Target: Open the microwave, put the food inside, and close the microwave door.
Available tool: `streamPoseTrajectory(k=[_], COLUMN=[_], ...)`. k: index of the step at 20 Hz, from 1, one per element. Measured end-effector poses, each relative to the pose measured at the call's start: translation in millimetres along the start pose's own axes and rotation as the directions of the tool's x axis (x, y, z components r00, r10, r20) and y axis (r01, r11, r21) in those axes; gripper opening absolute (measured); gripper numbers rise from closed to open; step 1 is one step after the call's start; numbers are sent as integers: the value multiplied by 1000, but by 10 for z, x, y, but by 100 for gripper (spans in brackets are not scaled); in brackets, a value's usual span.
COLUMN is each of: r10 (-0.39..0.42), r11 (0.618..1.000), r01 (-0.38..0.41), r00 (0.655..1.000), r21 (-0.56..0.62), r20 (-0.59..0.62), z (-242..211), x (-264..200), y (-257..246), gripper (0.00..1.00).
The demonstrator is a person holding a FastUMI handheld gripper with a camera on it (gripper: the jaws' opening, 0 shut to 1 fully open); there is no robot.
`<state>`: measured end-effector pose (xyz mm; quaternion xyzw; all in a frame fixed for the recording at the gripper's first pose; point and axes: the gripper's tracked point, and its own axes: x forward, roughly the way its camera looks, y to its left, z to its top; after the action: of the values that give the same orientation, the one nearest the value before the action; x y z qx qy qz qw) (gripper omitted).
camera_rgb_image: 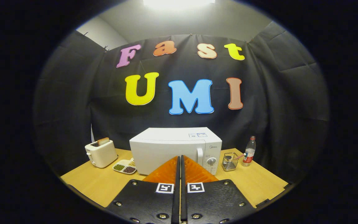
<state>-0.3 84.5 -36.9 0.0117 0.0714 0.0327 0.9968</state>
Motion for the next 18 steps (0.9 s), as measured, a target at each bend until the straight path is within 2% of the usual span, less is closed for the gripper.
streamPoseTrajectory(k=[3,4,5,7,8,9,11,18], r10=[17,30,41,35,38,39,30,-2], r11=[1000,1000,999,999,999,999,999,999], r01=[-17,-30,-41,-35,-38,-40,-30,1], r00=[1000,1000,999,999,999,999,999,1000], r21=[5,1,-4,-3,6,17,22,45], r20=[6,7,10,13,13,18,20,10], z=[-50,-57,-58,-60,-57,-44,-25,-48], x=[-218,-263,-310,-376,-406,-428,-451,-480], y=[92,131,159,155,168,192,178,29], gripper=[2,5,27,57,60,77,89,89])
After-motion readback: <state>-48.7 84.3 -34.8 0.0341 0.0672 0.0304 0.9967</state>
